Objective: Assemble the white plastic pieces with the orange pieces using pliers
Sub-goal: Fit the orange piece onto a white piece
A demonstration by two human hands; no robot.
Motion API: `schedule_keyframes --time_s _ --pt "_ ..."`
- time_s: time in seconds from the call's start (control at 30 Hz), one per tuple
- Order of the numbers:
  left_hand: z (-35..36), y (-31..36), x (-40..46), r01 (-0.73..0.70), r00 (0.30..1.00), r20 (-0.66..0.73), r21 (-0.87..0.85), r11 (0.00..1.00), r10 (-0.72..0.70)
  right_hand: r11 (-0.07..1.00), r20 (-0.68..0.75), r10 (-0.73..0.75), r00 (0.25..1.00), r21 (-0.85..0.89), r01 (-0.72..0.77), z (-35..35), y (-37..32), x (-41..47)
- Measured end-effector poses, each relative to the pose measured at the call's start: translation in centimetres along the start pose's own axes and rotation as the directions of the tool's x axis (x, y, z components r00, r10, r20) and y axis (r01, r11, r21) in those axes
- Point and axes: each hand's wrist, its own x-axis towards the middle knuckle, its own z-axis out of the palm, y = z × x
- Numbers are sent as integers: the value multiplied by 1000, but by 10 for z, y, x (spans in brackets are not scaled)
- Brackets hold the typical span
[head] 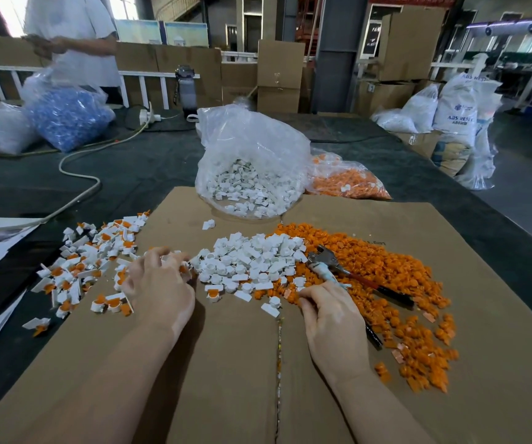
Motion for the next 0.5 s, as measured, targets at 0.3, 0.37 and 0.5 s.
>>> schedule_keyframes --time_s 0.3,0.37,0.5 --pt "13 38 -31 -543 792 137 -286 789 595 990 31 87 996 -112 -83 1 -1 0" --pt "20 43 -35 -582 746 189 -284 763 639 986 19 91 996 -141 -87 0 -2 0" --pt "28 48 -38 -567 739 279 -235 789 614 980 35 77 996 -187 -70 2 -1 -1"
